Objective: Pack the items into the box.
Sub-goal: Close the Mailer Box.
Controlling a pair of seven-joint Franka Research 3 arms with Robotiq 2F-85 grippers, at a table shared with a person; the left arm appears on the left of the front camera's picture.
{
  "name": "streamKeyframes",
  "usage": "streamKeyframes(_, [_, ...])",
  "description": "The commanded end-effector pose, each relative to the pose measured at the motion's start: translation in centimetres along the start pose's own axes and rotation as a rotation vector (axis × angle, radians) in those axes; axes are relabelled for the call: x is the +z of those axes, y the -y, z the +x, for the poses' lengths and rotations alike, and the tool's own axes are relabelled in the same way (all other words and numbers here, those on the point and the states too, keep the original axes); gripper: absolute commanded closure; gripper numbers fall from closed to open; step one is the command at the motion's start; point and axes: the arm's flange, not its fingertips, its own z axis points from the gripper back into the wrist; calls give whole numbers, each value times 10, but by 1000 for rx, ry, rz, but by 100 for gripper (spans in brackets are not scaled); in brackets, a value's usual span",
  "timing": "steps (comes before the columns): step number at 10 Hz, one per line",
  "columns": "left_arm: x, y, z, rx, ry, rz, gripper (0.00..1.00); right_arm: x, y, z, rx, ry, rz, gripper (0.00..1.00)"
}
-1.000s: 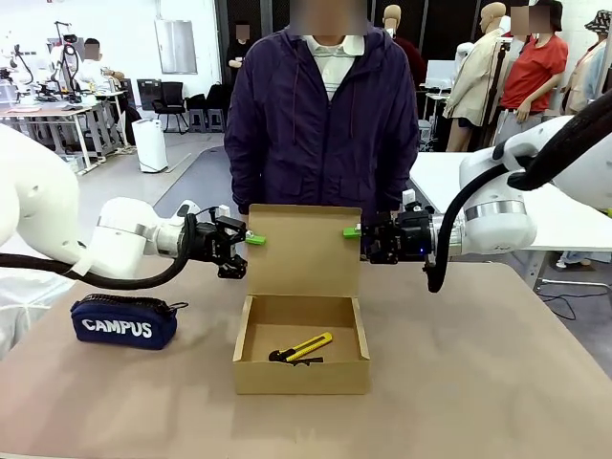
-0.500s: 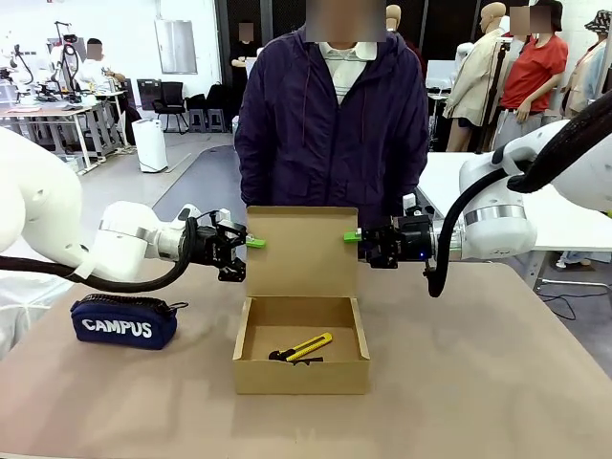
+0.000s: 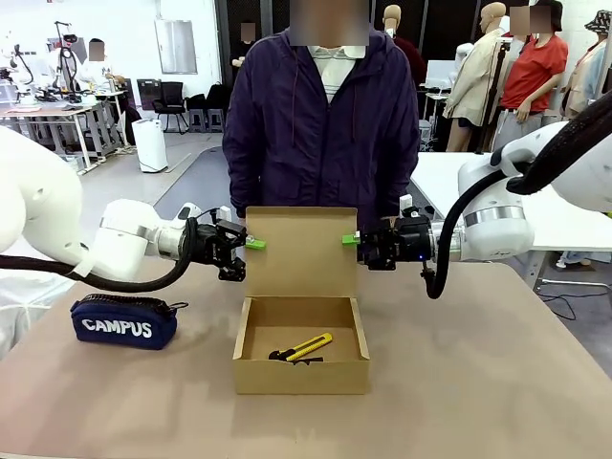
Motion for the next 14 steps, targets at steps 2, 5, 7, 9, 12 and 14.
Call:
streamKeyframes(2, [0, 14, -12, -431, -112, 130, 32, 1, 3, -5, 174, -19, 10, 33])
streamKeyframes(5, [2, 21, -28, -736, -122, 122, 32, 0, 1, -9, 269, -8, 51, 33])
streamKeyframes(7, [4, 25, -44, -936, -61, 119, 32, -4, -4, -17, 359, -33, 88, 33])
streamKeyframes(9, [1, 26, -58, -1084, -21, 98, 32, -3, -12, -24, 442, -27, 105, 33])
streamKeyframes(12, [0, 31, -76, -1302, 80, 79, 32, 0, -13, -32, 448, -47, 125, 33])
streamKeyframes(14, [-5, 37, -82, -1378, 78, 113, 32, -3, -17, -36, 471, -60, 145, 33])
